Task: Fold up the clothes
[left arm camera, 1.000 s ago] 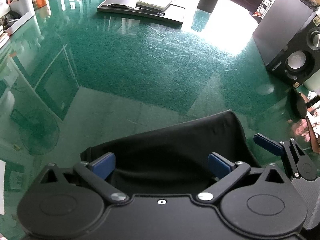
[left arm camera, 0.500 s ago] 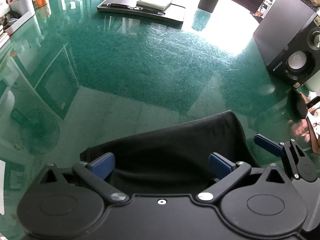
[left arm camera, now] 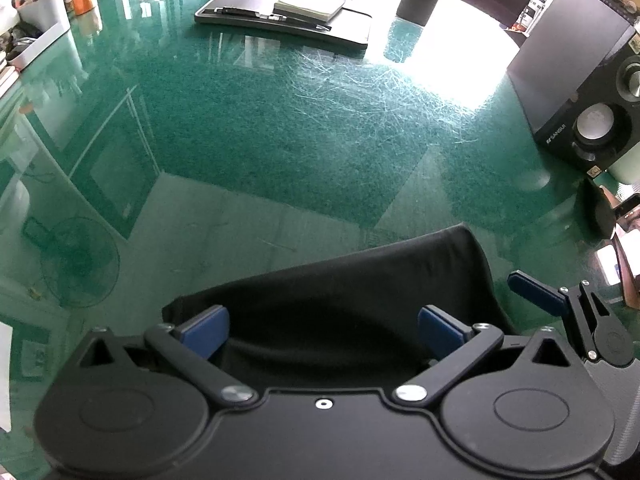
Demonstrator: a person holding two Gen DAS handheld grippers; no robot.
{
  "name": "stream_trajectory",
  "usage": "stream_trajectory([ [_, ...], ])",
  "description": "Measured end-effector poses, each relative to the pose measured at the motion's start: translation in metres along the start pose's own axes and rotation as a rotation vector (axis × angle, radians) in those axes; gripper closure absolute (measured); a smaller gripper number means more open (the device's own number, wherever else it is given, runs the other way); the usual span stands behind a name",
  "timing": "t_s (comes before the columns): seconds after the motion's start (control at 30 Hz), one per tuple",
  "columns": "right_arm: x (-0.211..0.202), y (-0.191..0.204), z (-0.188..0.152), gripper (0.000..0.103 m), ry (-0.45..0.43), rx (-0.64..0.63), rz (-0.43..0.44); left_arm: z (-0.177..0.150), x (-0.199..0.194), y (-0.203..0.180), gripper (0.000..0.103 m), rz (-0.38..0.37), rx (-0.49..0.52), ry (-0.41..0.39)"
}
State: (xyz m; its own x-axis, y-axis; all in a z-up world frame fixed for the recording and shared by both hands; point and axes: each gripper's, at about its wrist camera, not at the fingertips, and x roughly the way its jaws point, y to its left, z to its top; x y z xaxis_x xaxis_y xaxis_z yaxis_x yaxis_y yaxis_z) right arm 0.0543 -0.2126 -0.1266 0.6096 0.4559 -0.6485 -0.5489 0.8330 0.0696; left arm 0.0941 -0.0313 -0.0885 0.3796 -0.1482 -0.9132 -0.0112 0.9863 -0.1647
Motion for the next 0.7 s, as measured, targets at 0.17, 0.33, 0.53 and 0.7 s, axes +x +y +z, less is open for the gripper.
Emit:
stream_trajectory([
  [0.17, 0.0000, 0.0002, 0.0002, 0.000, 0.000, 0.000, 0.000, 0.0009, -0.0003, 0.0018, 0.001, -0.007, -0.008, 0.001],
  [0.33, -0.0001, 0.0002, 0.0001, 0.000, 0.000, 0.000, 0.000, 0.0010, -0.0003, 0.0025, 0.001, -0.011, -0.006, -0.001],
  [0.53, -0.0001, 0.0001, 0.0001, 0.000, -0.001, 0.000, 0.000, 0.0010, -0.0009, 0.0037, 0.001, -0.018, -0.004, -0.001],
  [0.7, -0.0002, 0.0002, -0.0001, 0.000, -0.001, 0.000, 0.000, -0.0012, -0.0025, 0.0066, 0.001, -0.033, -0.001, -0.005],
])
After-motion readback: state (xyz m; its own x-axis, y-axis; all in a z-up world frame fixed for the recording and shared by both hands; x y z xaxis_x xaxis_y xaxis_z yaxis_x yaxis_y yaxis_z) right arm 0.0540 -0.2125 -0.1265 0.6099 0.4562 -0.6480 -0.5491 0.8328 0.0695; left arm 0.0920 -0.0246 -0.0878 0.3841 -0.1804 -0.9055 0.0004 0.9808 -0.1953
